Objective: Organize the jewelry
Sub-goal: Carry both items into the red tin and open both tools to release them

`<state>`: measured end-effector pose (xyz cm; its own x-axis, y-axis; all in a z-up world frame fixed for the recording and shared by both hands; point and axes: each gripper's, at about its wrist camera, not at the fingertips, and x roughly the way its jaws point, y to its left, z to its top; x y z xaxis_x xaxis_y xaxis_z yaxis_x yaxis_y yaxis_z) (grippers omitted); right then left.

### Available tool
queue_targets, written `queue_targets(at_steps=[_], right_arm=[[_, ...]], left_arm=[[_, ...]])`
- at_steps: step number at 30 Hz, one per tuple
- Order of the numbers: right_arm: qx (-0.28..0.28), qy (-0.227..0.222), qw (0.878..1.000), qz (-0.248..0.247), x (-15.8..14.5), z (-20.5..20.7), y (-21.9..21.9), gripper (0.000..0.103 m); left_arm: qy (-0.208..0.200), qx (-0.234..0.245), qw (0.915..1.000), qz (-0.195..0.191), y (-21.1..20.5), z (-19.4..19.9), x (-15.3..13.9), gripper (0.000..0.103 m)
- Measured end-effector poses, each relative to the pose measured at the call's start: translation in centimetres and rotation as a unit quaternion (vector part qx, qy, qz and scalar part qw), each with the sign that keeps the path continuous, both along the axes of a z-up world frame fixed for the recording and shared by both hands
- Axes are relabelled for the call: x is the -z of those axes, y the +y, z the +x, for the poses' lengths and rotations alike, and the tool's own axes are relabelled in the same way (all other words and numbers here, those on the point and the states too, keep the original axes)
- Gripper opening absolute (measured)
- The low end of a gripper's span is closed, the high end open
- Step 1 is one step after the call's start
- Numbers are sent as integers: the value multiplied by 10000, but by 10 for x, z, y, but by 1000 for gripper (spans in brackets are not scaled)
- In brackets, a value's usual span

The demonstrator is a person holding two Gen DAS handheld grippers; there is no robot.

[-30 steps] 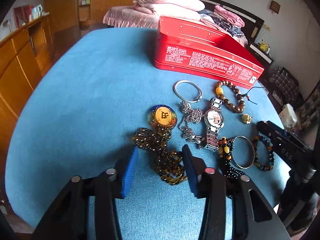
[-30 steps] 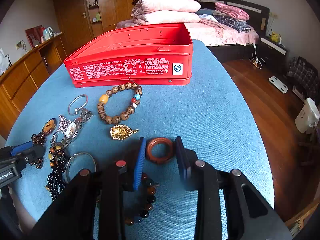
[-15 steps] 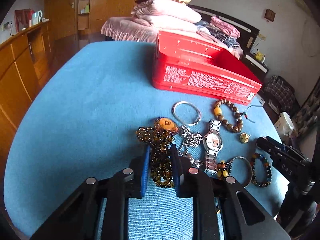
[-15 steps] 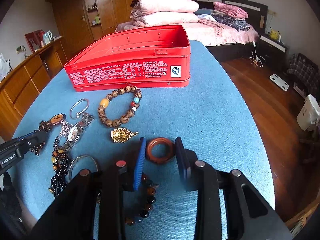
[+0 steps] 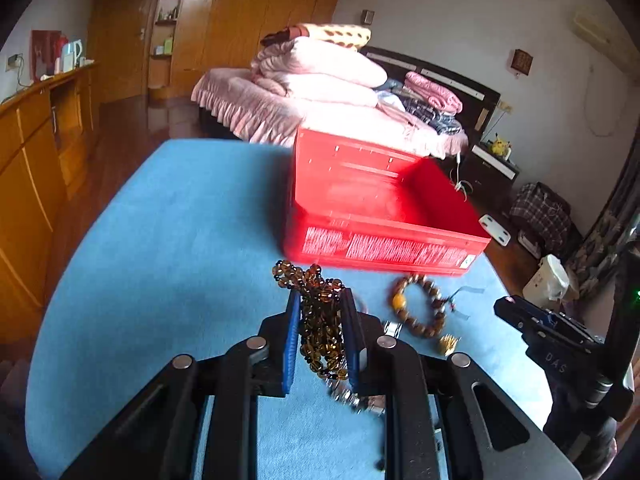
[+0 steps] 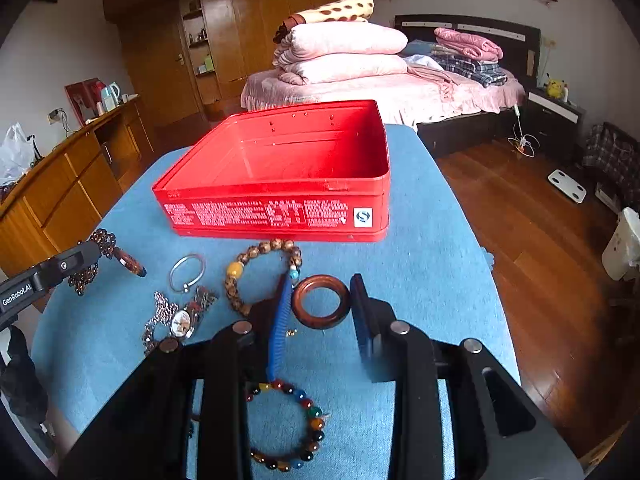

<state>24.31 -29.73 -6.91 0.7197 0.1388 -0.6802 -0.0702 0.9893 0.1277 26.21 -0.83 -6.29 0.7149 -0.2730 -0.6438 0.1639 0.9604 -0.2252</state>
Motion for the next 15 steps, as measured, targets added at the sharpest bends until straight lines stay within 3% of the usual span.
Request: queue_targets(at_steps=[7, 15], right_arm=[[-58, -257, 9997, 22, -26, 27, 1, 28], [-43, -248, 9995, 192, -30, 72, 1, 28]], left_arm=[[-503, 38, 9987, -59, -17, 28, -37, 20], [-341, 39, 9994, -42, -38, 80, -34, 20]])
